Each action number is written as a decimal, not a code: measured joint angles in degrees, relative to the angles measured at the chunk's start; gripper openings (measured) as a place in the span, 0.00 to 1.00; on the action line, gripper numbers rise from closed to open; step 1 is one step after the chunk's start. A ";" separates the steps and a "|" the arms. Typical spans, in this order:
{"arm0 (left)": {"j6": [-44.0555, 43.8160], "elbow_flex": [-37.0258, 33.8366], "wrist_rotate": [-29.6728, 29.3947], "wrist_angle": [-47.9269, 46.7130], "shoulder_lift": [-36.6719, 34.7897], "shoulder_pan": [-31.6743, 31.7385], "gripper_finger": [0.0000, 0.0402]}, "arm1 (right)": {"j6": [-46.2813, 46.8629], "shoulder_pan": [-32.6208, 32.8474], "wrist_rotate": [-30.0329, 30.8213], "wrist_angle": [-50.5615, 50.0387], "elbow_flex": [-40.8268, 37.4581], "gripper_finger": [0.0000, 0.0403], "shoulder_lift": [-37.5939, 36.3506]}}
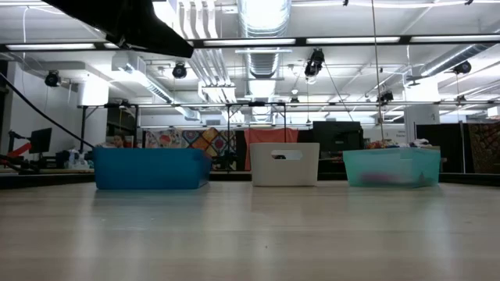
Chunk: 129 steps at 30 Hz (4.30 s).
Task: Sort candy
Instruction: Put the brown chocolate into the blue bin
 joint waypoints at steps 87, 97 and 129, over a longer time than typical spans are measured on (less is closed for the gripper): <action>-8.96 0.04 17.11 39.12 20.31 7.04 0.43 | -80.75 -15.71 61.72 12.65 7.76 0.08 8.25; -8.18 0.04 22.57 53.69 27.83 9.16 0.45 | -80.58 -15.80 61.69 13.39 7.76 0.08 8.25; -3.58 0.02 25.79 59.87 28.58 11.43 0.00 | -77.74 -15.91 59.86 14.62 8.38 0.34 6.44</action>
